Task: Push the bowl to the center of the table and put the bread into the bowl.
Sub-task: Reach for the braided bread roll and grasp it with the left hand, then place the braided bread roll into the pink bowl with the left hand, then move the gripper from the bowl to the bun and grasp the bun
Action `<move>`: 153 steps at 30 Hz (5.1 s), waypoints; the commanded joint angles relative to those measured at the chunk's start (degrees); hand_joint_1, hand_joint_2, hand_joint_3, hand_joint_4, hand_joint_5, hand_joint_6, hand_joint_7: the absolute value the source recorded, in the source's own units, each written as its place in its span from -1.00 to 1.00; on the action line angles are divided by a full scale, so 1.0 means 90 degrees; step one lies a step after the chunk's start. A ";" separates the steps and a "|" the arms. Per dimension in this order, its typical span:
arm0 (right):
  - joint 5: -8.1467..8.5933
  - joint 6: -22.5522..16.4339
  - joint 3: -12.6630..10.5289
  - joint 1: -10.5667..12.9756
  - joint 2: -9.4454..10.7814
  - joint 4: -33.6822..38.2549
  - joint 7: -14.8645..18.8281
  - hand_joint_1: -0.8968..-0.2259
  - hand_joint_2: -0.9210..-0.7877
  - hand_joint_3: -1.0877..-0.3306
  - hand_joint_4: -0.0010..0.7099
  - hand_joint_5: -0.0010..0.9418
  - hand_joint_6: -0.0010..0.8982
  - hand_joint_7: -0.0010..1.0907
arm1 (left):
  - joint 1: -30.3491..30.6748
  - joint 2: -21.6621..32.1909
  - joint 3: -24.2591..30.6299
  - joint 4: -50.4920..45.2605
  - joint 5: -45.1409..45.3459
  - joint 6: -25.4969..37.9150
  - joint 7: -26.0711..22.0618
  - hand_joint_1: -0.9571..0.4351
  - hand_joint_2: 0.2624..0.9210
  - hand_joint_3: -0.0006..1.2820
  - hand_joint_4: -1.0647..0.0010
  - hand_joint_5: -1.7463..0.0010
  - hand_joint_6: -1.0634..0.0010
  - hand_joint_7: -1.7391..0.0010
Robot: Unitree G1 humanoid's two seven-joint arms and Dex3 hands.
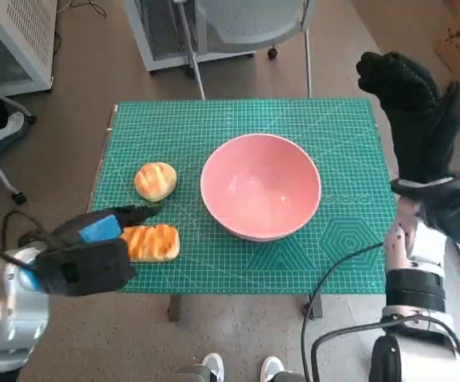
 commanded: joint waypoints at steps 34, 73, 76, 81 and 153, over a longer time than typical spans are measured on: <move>0.0072 0.0202 0.0096 0.0315 -0.0026 -0.0344 0.0082 -0.22 -1.00 -0.01 -0.19 -1.00 -0.06 -0.96 | -0.1175 -0.0669 -0.1528 0.4015 0.1818 -0.1909 0.2960 0.39 0.99 -0.91 -0.26 -0.42 -0.30 -0.17; 0.0058 0.0223 0.0142 0.0272 0.0086 -0.0333 0.0035 -0.23 -1.00 0.00 -0.17 -0.99 -0.06 -0.96 | -0.2726 -0.1695 -0.0556 0.0222 0.0710 -0.2121 0.1888 0.38 0.87 -0.98 -0.55 -0.20 -0.52 -0.08; 0.0059 0.0243 0.0154 0.0290 0.0106 -0.0381 0.0033 -0.23 -1.00 0.00 -0.16 -0.98 -0.05 -0.96 | -0.3106 -0.1981 -0.0828 0.0758 0.0842 -0.2200 0.1946 0.38 0.90 -0.97 -0.49 -0.29 -0.50 -0.04; 0.0083 0.0304 0.0166 0.0353 0.0120 -0.0513 0.0037 -0.23 -1.00 0.01 -0.15 -0.98 -0.03 -0.95 | -0.3668 -0.2485 -0.1241 0.1776 0.1085 -0.2332 0.2133 0.38 0.97 -0.97 -0.46 -0.23 -0.31 -0.25; 0.0124 0.0474 0.0230 0.0789 -0.0074 -0.1134 -0.0081 -0.21 -1.00 -0.10 -0.20 -1.00 -0.08 -0.98 | -0.3811 -0.0983 -0.0342 0.3125 0.0869 -0.1921 0.1267 -0.13 0.47 -1.00 0.98 1.00 0.59 0.97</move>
